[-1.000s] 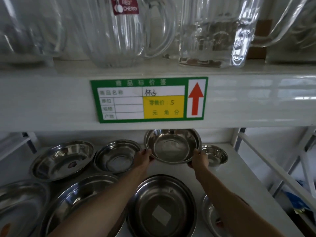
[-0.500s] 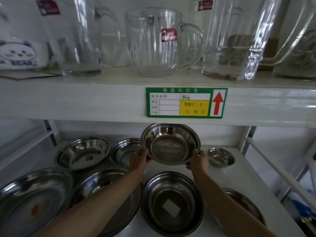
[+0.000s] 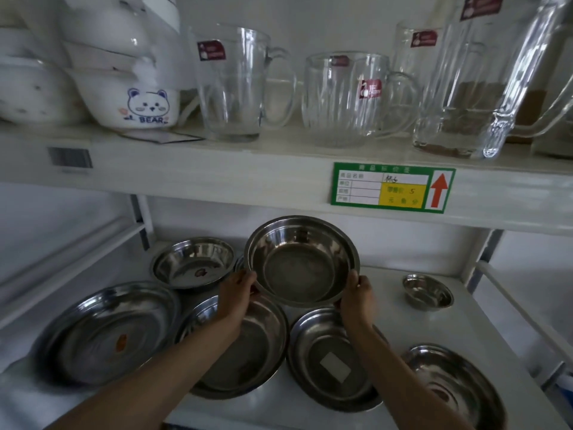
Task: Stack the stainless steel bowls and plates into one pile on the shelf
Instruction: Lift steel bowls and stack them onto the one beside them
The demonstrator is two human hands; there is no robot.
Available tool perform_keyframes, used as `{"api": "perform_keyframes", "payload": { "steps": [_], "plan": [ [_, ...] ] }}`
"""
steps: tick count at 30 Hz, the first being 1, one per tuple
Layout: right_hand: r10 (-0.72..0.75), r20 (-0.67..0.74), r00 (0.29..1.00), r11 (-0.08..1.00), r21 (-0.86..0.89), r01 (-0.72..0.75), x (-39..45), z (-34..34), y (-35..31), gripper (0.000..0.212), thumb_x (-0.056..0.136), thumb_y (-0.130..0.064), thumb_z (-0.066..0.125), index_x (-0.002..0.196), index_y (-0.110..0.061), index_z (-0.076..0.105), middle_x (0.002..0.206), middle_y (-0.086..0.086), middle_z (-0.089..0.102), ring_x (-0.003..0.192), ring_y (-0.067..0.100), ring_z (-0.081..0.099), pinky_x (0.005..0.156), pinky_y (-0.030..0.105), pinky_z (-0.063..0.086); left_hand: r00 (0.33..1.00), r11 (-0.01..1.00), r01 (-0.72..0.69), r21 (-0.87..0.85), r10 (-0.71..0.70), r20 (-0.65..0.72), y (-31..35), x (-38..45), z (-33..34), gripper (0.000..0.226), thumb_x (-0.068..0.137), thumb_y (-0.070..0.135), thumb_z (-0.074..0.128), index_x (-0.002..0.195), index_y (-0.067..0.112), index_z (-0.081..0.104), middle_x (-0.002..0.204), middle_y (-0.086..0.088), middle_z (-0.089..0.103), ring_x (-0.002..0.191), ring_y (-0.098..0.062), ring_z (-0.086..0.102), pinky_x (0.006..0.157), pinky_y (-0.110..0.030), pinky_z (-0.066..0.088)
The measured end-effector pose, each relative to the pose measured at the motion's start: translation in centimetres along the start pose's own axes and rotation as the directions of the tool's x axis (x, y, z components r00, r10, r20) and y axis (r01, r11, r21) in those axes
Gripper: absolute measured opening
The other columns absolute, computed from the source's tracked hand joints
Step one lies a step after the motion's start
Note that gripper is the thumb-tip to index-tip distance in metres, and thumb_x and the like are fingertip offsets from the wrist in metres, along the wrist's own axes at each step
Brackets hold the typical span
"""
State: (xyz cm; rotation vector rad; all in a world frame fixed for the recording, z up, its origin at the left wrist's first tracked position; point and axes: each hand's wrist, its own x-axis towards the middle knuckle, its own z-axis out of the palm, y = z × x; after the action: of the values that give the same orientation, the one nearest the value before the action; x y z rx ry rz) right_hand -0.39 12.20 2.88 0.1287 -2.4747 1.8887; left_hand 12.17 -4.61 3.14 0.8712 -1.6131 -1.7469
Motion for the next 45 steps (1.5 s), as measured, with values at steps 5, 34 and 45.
{"api": "perform_keyframes", "payload": {
  "steps": [5, 34, 45],
  "plan": [
    [0.004, 0.066, 0.998, 1.0, 0.012, -0.005, -3.3, 1.9, -0.2, 0.041, 0.099, -0.041, 0.033, 0.085, -0.008, 0.054, 0.078, 0.016, 0.064, 0.075, 0.037, 0.062, 0.072, 0.045, 0.052, 0.998, 0.989, 0.045, -0.144, -0.05, -0.034, -0.1, -1.3, -4.0, 0.022, 0.09, 0.017, 0.059, 0.106, 0.005, 0.068, 0.1, -0.015, 0.073, 0.086, -0.024, 0.073, 0.084, -0.041, 0.058],
    [0.182, 0.168, 0.969, 0.974, -0.167, -0.155, -14.5, 8.0, 5.0, 0.034, 0.095, -0.036, 0.05, 0.103, -0.006, 0.062, 0.096, 0.015, 0.07, 0.091, 0.035, 0.067, 0.078, 0.042, 0.054, 0.934, 0.99, 0.105, -0.094, -0.131, -0.332, -6.1, -7.5, -13.9, 0.016, 0.091, 0.008, 0.057, 0.076, 0.011, 0.052, 0.068, -0.007, 0.051, 0.062, -0.017, 0.046, 0.058, -0.028, 0.038],
    [0.172, 0.097, 0.98, 0.98, -0.116, -0.161, -14.2, 7.5, 4.9, 0.018, 0.09, -0.021, 0.061, 0.087, -0.005, 0.053, 0.095, 0.022, 0.067, 0.093, 0.04, 0.063, 0.082, 0.043, 0.047, 0.929, 0.981, 0.139, -0.133, -0.175, -0.326, -7.7, -6.9, -13.6, 0.018, 0.09, 0.009, 0.058, 0.072, 0.012, 0.06, 0.068, -0.009, 0.056, 0.065, -0.02, 0.05, 0.06, -0.028, 0.042]
  ]
}}
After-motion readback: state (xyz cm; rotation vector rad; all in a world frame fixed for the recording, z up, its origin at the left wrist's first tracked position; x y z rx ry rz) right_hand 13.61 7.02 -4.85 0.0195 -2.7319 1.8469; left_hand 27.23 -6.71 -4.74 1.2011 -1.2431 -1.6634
